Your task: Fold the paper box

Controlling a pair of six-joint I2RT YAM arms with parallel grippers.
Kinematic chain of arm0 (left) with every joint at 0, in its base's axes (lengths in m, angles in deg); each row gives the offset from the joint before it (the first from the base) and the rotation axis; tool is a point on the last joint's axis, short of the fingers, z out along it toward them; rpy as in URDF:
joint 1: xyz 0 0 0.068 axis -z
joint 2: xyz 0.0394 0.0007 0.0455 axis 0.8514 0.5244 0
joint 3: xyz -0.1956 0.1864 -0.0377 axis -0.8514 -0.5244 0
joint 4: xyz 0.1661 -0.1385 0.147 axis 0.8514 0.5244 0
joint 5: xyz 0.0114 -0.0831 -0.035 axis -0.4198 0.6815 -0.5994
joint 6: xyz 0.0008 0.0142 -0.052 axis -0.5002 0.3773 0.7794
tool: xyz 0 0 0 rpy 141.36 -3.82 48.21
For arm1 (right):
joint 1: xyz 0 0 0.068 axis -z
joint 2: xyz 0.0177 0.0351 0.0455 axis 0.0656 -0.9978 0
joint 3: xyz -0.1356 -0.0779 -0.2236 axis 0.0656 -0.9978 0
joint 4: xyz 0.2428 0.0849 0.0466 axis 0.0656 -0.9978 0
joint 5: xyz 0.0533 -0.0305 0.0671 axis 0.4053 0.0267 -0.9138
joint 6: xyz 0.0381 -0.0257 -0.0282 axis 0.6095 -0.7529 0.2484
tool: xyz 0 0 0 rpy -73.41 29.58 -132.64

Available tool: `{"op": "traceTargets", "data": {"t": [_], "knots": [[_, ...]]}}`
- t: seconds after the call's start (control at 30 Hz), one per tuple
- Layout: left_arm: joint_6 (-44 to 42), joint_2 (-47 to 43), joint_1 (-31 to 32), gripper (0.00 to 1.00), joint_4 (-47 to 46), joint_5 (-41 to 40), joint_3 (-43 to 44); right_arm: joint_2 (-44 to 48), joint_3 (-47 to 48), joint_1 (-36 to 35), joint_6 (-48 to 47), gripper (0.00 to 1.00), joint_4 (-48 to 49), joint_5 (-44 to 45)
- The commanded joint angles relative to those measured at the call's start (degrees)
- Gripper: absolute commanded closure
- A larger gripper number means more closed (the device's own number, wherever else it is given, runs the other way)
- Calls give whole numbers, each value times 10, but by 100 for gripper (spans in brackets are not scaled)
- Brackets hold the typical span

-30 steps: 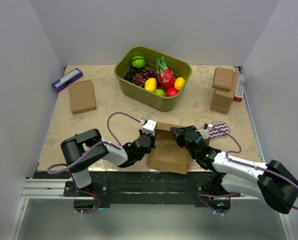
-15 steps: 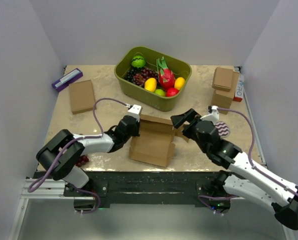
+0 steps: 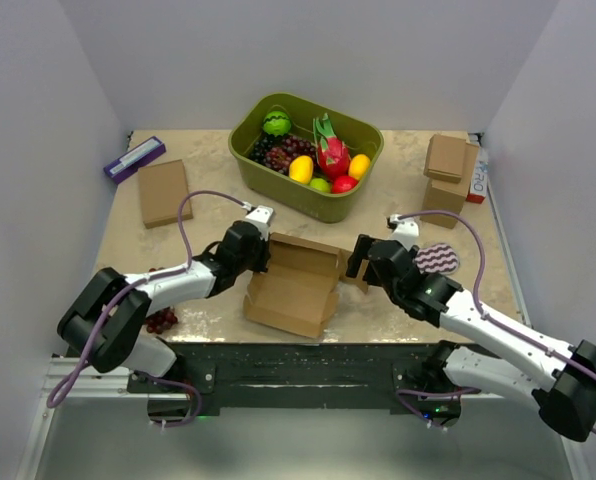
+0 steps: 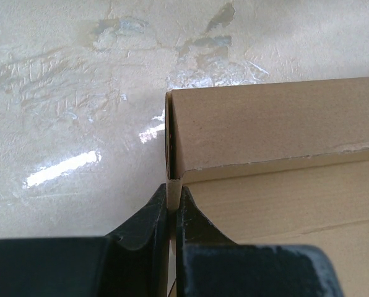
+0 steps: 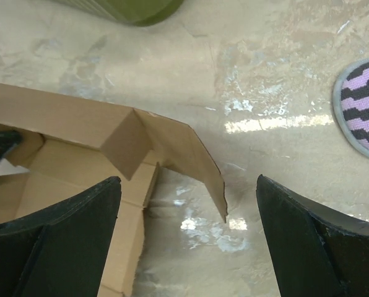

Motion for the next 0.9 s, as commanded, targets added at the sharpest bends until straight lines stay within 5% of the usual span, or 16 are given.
{"op": "traceTargets", "data": {"t": [0.0, 0.17, 0.27, 0.37, 0.47, 0.87], "knots": [[-8, -18, -4, 100, 19, 20, 12, -14, -24, 0, -21, 8, 26, 0], [-7, -33, -4, 100, 16, 18, 5, -54, -45, 0, -19, 15, 57, -17], [-7, -37, -4, 100, 11, 18, 1, -65, -56, 0, -19, 34, 74, -22], [-6, -39, -4, 100, 4, 4, -5, -65, -61, 0, -24, 76, 80, -28], [2, -42, -5, 100, -9, -31, -12, -63, -58, 0, -24, 96, 73, -25], [52, -17, -1, 100, -47, -176, -20, -37, -58, -1, -18, 100, 67, -40]]}}
